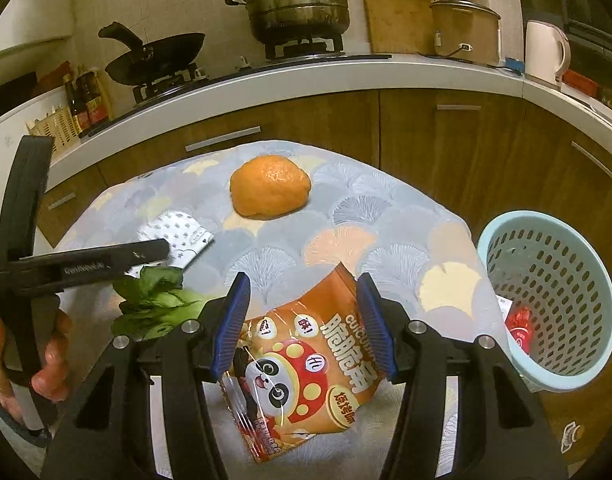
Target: Collect trash
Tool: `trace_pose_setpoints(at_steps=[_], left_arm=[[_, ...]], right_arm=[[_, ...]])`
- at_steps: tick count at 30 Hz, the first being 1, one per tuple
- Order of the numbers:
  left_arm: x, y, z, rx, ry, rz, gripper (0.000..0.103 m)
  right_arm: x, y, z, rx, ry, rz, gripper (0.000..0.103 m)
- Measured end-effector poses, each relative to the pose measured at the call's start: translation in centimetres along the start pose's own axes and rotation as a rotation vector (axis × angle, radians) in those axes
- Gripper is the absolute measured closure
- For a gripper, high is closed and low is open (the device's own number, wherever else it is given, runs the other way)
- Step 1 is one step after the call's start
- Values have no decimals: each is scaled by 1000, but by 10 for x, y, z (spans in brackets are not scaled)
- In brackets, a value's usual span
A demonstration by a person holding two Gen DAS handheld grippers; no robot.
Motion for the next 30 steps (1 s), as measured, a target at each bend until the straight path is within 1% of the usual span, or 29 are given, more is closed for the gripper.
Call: trace_pose_setpoints(at_steps=[3, 5, 7, 9, 10, 13, 17, 20, 21, 24, 26, 28, 29, 30], left_arm=[[1, -6, 4, -49, -19, 33, 62], [2, -10, 5, -77, -25, 61, 67], [3, -17, 6, -96, -23, 101, 77], [5, -21, 7, -134, -29, 127, 82], [5, -22, 7, -138, -31, 132, 88], [5, -23, 2, -129, -49, 136, 94], [3, -12, -8, -105, -94, 74, 97], [-2, 9, -27, -87, -164, -14, 97], [-3, 16, -34, -88, -184, -43, 100], [-5, 40, -53, -75, -228, -119, 101], [-6, 50, -59, -71, -237, -139, 101], [-4, 55, -58, -55, -212, -138, 100], [-2, 57, -59, -63, -211, -135, 99], [0, 58, -58, -76, -202, -126, 93]], right_arm=[[0, 1, 0, 5, 0, -6, 51], [0, 3, 0, 9, -3, -12, 49], [1, 4, 1, 15, -3, -17, 47], [1, 5, 1, 19, -4, -21, 47], [1, 5, 1, 19, -5, -22, 47], [1, 5, 0, 16, -7, -21, 47], [1, 5, 1, 14, -6, -20, 47], [1, 7, 1, 14, -7, -25, 45], [1, 7, 0, 14, -8, -26, 45], [1, 8, 0, 14, -9, -30, 45], [2, 9, 0, 13, -12, -32, 44], [2, 9, 0, 16, -13, -33, 44], [2, 9, 0, 18, -14, -34, 44], [2, 10, -1, 20, -15, -36, 43]])
Point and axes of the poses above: each gripper's, at about its wrist camera, not at the fingertips, and z roughly the way its jaws point, y to its left, x to its underside, the point moved 5 cm from there along z, roughly the way its jaws point, and after that the axes turned 12 degrees about y, right-handed, at the moved point
